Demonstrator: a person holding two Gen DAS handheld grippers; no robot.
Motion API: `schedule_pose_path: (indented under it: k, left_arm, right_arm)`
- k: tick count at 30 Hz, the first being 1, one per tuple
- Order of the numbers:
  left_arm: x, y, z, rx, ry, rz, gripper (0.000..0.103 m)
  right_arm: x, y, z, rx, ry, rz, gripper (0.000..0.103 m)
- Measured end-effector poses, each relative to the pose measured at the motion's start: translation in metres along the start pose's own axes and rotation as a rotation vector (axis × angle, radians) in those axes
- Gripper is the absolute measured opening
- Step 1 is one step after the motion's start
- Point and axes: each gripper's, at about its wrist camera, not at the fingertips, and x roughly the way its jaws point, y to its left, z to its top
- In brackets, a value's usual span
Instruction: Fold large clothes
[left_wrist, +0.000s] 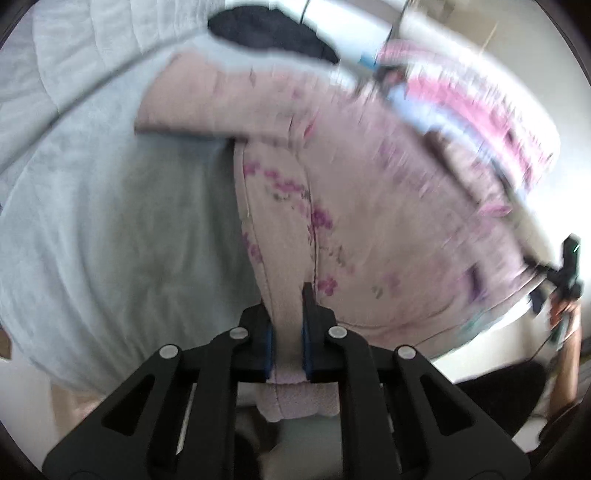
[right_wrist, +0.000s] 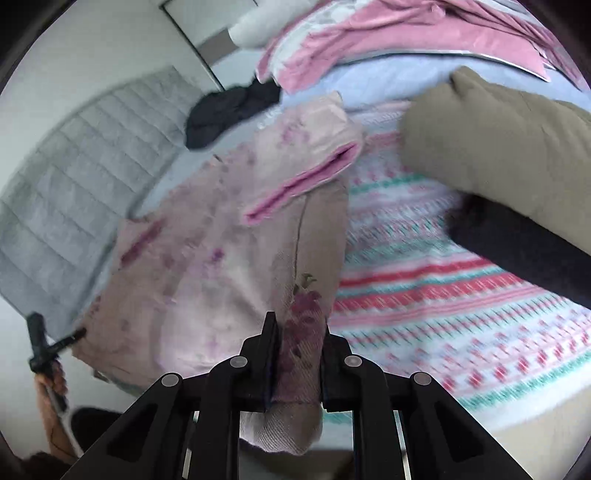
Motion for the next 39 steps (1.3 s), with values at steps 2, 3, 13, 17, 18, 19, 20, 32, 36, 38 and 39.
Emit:
schedule_pose_path:
  k: [2,3,13,17,18,19,20,32,36,38,39]
  left_arm:
    - [0.036,0.004,-0.009,0.004,0.1,0.04,0.017]
    - [0.058,0.008,-0.016,0.015,0.137,0.074,0.02]
    - [0.01,-0.025,0.027,0.088,-0.08,0.203,0.084]
    - [0.014,-0.066,0.061,0.115,-0.134,0.144,0.09]
    - [0.017,-0.076,0.07,0.109,-0.143,0.108,0.09]
    - [0.023,-0.084,0.078,0.101,-0.146,0.078,0.091]
    - [0.028,-0.09,0.08,0.096,-0.145,0.058,0.091]
    - [0.103,-0.127,0.097,-0.016,-0.072,-0.054,0.092]
    - [0.099,-0.138,0.108,-0.003,-0.13,-0.007,0.092]
    - [0.096,-0.143,0.112,0.002,-0.149,-0.02,0.092]
    - [0.096,-0.146,0.115,0.003,-0.154,-0.034,0.092]
  right_arm:
    - [0.04,-0.004,-0.014,0.004,0.104,-0.057,0.018]
    - [0.065,-0.006,-0.021,0.007,0.158,-0.085,0.022]
    - [0.026,0.042,0.016,-0.216,-0.05,-0.299,0.069]
    - [0.049,0.079,0.038,-0.326,-0.07,-0.277,0.073]
    - [0.061,0.089,0.041,-0.356,-0.052,-0.265,0.073]
    - [0.073,0.098,0.045,-0.373,-0.035,-0.261,0.073]
    - [0.089,0.107,0.048,-0.393,-0.016,-0.263,0.073]
    - [0.2,0.131,0.1,-0.395,0.02,-0.35,0.021]
    - [0.154,0.128,0.131,-0.276,-0.039,-0.241,0.009]
    - [0.105,0.129,0.152,-0.238,-0.126,-0.203,0.008]
    - [0.082,0.129,0.161,-0.227,-0.167,-0.191,0.007]
